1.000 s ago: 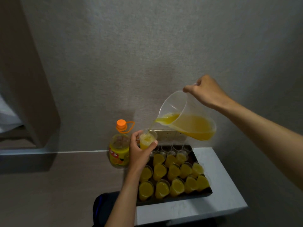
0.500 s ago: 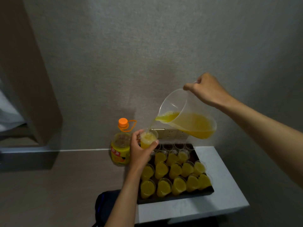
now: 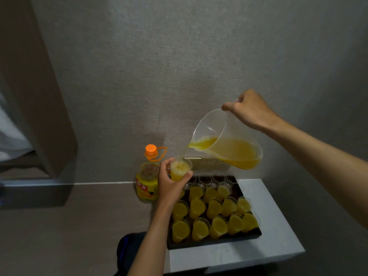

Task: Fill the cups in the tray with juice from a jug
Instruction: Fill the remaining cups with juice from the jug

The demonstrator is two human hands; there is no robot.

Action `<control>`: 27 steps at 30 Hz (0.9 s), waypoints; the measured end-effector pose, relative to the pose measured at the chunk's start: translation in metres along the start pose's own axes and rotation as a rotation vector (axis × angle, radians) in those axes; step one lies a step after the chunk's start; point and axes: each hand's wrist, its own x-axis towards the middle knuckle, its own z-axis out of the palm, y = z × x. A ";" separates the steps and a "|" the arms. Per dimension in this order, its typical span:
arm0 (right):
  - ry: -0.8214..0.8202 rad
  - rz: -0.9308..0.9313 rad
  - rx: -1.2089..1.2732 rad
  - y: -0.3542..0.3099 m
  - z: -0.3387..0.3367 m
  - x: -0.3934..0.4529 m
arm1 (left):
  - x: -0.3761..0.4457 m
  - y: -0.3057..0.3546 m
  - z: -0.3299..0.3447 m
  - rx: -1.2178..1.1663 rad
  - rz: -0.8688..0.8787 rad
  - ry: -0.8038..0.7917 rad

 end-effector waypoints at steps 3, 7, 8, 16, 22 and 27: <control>-0.009 -0.007 0.008 0.001 0.002 -0.001 | -0.002 0.000 -0.001 -0.005 0.002 -0.006; -0.013 -0.001 -0.002 0.003 0.004 -0.003 | -0.003 0.002 0.000 -0.005 0.014 -0.006; -0.010 0.001 -0.001 0.003 0.006 -0.004 | -0.003 0.002 0.000 -0.002 0.018 -0.005; -0.014 0.018 0.018 0.013 0.019 -0.011 | -0.006 0.002 0.000 -0.008 0.033 -0.020; -0.045 0.050 0.063 0.028 0.032 -0.020 | -0.007 0.000 0.001 0.000 0.023 -0.035; -0.051 0.077 0.158 0.036 0.038 -0.029 | -0.007 -0.002 0.001 0.007 0.024 -0.022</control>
